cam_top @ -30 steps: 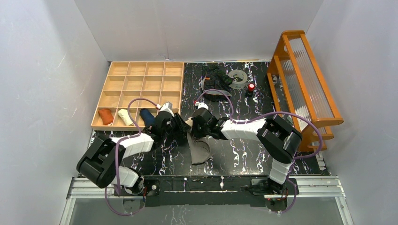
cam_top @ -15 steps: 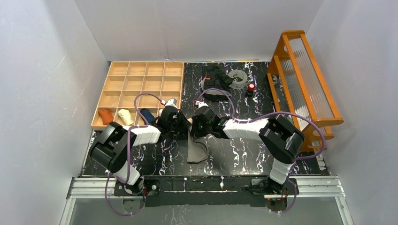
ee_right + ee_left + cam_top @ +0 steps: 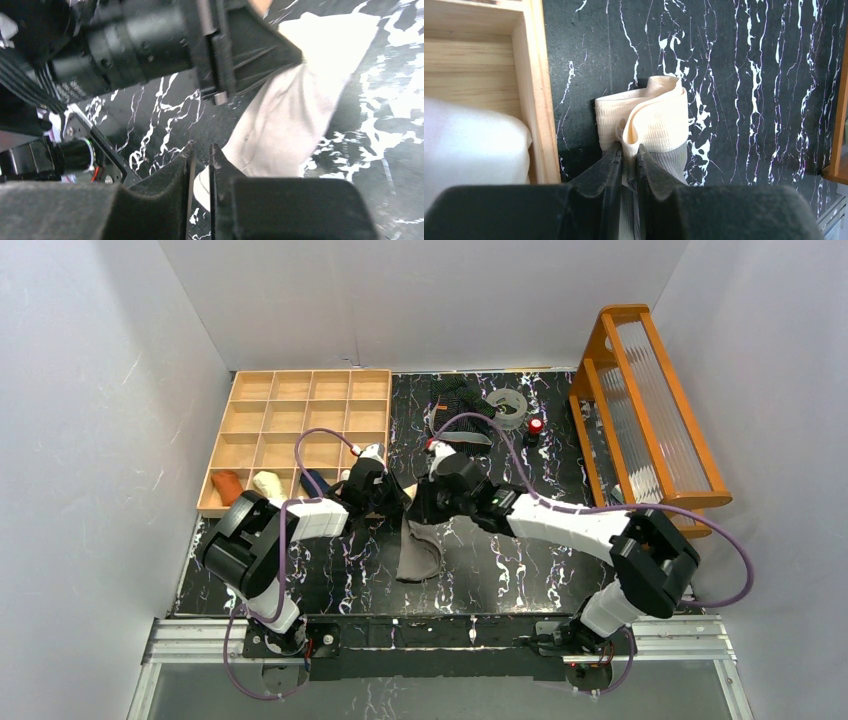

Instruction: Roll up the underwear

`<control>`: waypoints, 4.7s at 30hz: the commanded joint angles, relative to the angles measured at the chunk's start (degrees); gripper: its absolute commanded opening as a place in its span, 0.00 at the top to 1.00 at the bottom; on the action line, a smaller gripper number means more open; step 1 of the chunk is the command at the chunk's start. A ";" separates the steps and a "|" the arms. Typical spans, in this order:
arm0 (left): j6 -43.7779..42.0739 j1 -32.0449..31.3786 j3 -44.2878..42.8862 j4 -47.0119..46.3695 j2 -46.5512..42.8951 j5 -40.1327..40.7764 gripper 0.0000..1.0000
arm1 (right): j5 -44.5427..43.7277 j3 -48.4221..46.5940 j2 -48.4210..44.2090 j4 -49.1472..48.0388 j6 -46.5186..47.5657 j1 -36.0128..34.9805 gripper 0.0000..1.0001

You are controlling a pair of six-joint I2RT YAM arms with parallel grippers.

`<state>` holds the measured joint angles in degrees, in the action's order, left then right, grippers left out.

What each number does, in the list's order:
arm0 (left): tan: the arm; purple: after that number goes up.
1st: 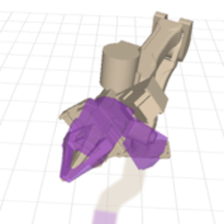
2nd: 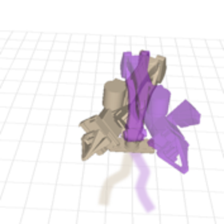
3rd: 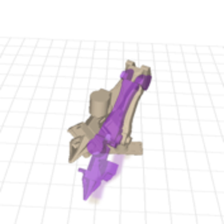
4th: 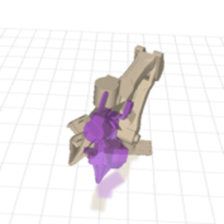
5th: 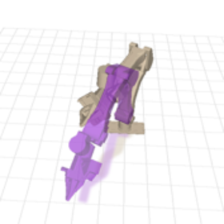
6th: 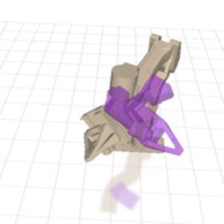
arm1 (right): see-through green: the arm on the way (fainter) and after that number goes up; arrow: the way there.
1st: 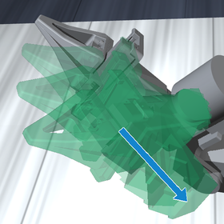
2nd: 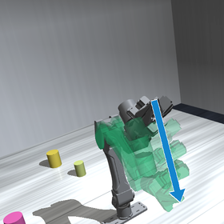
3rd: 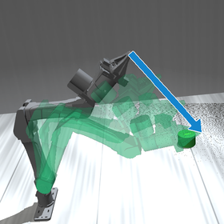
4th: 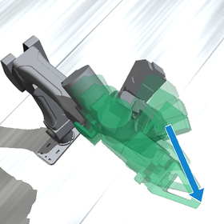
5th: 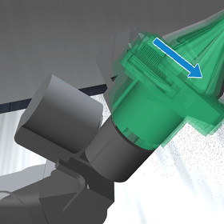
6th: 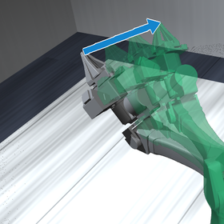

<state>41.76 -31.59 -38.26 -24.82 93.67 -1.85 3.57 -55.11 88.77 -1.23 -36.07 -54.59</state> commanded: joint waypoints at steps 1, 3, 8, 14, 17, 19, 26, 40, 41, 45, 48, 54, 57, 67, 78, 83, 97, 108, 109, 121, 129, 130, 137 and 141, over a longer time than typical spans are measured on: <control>-2.39 0.48 -1.20 1.26 0.82 -1.70 0.92 | -1.97 2.15 -1.41 3.39 -1.06 4.72 0.81; -2.50 0.39 -1.27 1.13 0.77 -2.63 0.92 | -0.87 2.45 -0.17 3.96 -0.95 5.97 0.89; -2.64 0.40 -1.03 1.39 -0.51 -3.06 0.91 | 6.04 1.84 4.72 2.21 0.00 6.18 0.99; -3.58 0.39 -2.61 2.22 0.20 -4.47 0.90 | 8.00 0.11 10.17 0.88 0.98 3.73 0.99; -3.34 0.39 -3.08 1.86 0.83 -5.04 0.87 | 6.14 -1.47 13.69 1.15 0.61 2.30 0.99; -3.12 0.39 -3.37 1.78 1.06 -5.73 0.85 | 3.61 -1.91 15.47 3.00 -0.38 1.71 0.99; -3.54 0.39 -4.88 4.56 -0.32 -8.23 0.51 | -3.28 1.68 12.75 3.39 -5.41 1.51 0.99; -2.48 -0.49 2.41 11.92 -13.79 -13.34 0.40 | -0.41 9.84 5.35 -7.46 -11.38 2.06 0.96; -2.44 -0.97 3.41 11.82 -14.38 -13.39 0.40 | -0.21 10.16 5.03 -7.80 -11.45 2.10 0.96; -1.64 -1.77 6.73 11.38 -15.44 -11.61 0.40 | 0.21 11.20 4.40 -9.04 -11.67 2.12 0.96; -0.88 -2.71 7.19 9.77 -14.71 -10.47 0.40 | 0.34 11.46 4.31 -9.11 -11.56 2.12 0.96; -0.96 -5.96 6.56 10.22 -11.78 -7.46 0.42 | 0.41 11.78 3.37 -9.50 -11.33 2.14 0.95; -0.85 -6.93 7.11 10.29 -11.00 -6.46 0.48 | 0.99 11.94 2.72 -10.23 -11.18 2.13 0.95; -2.57 -8.21 8.83 9.71 -11.49 -5.19 0.76 | 6.68 10.50 1.73 -12.21 -9.06 2.22 0.89; -10.57 -8.45 6.63 8.62 -11.31 -11.64 0.96 | 0.59 5.57 -6.81 2.41 -0.99 11.08 0.81; -15.25 -10.18 1.77 9.22 -7.04 -17.95 0.99 | 9.29 0.27 -4.17 4.91 5.12 15.08 0.79; -22.73 -12.53 -6.64 17.86 -1.39 -20.91 1.00 | 17.26 -5.96 7.98 10.41 9.93 17.01 0.79; -23.93 -12.53 -4.95 23.00 -2.86 -15.45 1.00 | -1.92 -16.21 16.73 25.16 13.47 18.14 0.82; -24.05 -12.53 -4.84 23.31 -3.15 -14.80 1.00 | -2.42 -16.01 16.55 26.01 14.11 18.19 0.82; -35.65 -12.41 -13.05 32.68 -0.96 -14.28 1.00 | 2.85 -7.16 8.07 29.54 15.42 19.57 0.82; -56.32 -12.01 -25.60 46.32 7.98 -26.37 1.00 | 11.75 0.34 0.00 28.10 13.29 21.30 0.80; -57.76 -12.02 -26.71 47.27 9.33 -27.22 1.00 | 10.41 1.02 -2.13 27.60 12.86 21.58 0.77; -63.62 -11.93 -34.67 56.00 15.54 -26.40 1.00 | 8.67 5.29 -10.87 21.81 11.04 30.16 0.54; -60.88 -11.18 -38.55 57.25 18.18 -27.52 0.98 | 19.93 9.01 -14.97 13.60 9.38 31.99 0.64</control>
<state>-18.39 -43.62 -73.36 27.31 110.41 -27.31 13.52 -49.39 77.76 21.80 -24.40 -23.53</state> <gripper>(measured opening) 0.032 0.418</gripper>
